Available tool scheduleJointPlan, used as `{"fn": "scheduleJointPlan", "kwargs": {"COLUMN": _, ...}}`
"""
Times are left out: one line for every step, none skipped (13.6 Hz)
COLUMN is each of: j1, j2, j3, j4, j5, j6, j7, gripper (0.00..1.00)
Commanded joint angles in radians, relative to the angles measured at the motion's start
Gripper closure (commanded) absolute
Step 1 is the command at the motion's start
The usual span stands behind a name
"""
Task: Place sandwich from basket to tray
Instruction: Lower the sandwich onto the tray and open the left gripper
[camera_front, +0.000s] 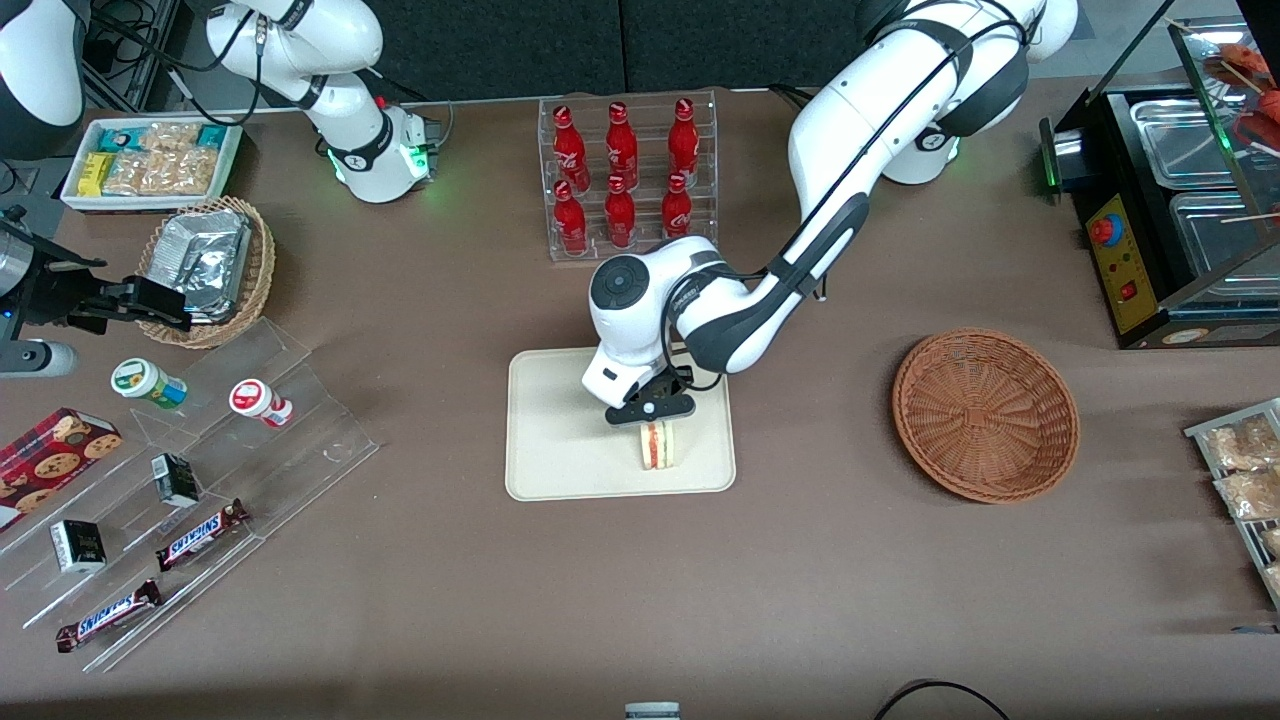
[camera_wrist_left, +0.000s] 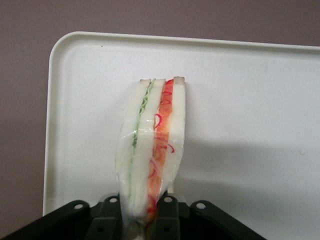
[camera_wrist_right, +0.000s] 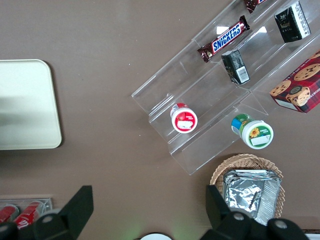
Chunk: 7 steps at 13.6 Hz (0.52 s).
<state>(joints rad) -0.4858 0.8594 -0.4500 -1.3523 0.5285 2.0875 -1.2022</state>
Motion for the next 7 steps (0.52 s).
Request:
{"fn": "scheduleJointPlan", "kwargs": {"j1": -0.033, "j2": 0.018, "j3": 0.030, "j4": 0.039, "j5": 0.021, "j6": -0.006, "j7": -0.020, "gripper": 0.03}}
{"fn": "scheduleJointPlan", "kwargs": {"j1": -0.031, "j2": 0.013, "j3": 0.030, "j4": 0.039, "j5": 0.019, "j6": -0.012, "j7": -0.020, "gripper": 0.01}}
{"fn": "scheduleJointPlan", "kwargs": {"j1": -0.030, "j2": 0.006, "j3": 0.030, "j4": 0.039, "j5": 0.018, "j6": -0.017, "j7": -0.022, "gripper": 0.01}}
{"fn": "scheduleJointPlan", "kwargs": {"j1": -0.024, "j2": -0.006, "j3": 0.030, "j4": 0.044, "j5": 0.010, "j6": -0.038, "j7": -0.022, "gripper": 0.01}}
{"fn": "scheduleJointPlan", "kwargs": {"j1": -0.016, "j2": -0.020, "j3": 0.030, "j4": 0.073, "j5": 0.002, "j6": -0.082, "j7": -0.022, "gripper": 0.01}}
{"fn": "scheduleJointPlan", "kwargs": {"j1": -0.007, "j2": -0.029, "j3": 0.027, "j4": 0.119, "j5": -0.008, "j6": -0.157, "j7": -0.022, "gripper": 0.01}}
{"fn": "scheduleJointPlan", "kwargs": {"j1": -0.005, "j2": -0.043, "j3": 0.027, "j4": 0.162, "j5": -0.022, "j6": -0.218, "j7": -0.020, "gripper": 0.01}}
